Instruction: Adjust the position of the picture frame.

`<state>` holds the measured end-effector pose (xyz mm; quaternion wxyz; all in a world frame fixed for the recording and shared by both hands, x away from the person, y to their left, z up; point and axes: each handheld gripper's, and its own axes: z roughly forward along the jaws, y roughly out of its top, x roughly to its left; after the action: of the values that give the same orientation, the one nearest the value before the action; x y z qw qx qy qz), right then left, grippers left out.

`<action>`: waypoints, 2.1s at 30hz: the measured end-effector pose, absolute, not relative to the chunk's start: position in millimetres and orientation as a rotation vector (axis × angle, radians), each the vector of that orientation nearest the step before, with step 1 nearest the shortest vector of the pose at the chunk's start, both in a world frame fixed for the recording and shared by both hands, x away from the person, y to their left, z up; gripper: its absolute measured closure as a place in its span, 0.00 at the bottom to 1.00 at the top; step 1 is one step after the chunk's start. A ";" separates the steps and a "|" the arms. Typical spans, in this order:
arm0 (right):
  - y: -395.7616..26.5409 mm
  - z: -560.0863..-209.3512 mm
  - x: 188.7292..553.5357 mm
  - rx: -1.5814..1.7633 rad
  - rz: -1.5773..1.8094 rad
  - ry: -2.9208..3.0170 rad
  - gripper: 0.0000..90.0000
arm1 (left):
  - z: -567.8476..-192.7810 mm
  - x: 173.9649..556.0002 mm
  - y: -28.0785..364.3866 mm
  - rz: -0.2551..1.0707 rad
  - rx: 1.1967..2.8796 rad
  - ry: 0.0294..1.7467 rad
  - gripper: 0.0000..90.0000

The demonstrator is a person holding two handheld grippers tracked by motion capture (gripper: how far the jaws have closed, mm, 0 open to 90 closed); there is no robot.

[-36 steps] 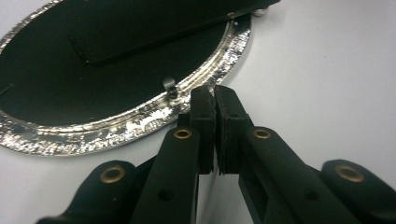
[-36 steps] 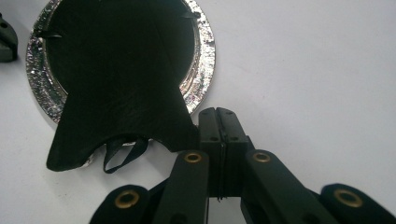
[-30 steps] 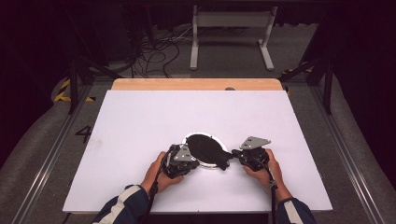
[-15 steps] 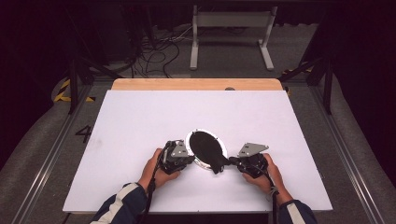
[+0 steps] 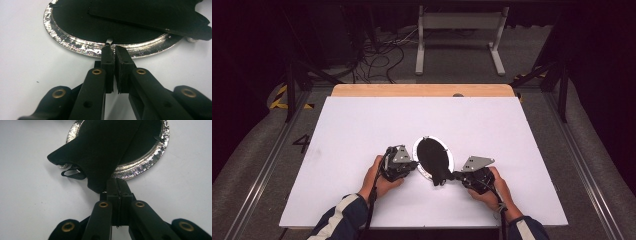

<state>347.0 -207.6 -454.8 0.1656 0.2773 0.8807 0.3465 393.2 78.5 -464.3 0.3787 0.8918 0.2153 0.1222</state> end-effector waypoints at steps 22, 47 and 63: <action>-183.3 -456.0 342.0 0.780 0.991 2.518 1.00 | -465.6 405.3 82.6 0.344 2.252 0.626 0.98; -166.2 -458.2 340.6 0.850 0.990 2.465 1.00 | -465.9 408.7 88.7 0.358 2.250 0.643 1.00; -172.3 -460.4 341.6 0.826 1.045 2.474 0.97 | -465.7 407.3 91.7 0.321 2.254 0.604 0.99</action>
<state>341.6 -172.3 -460.4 0.1650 0.2898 0.8684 0.3669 407.3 91.7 -465.7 0.3832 0.8839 0.2369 0.1258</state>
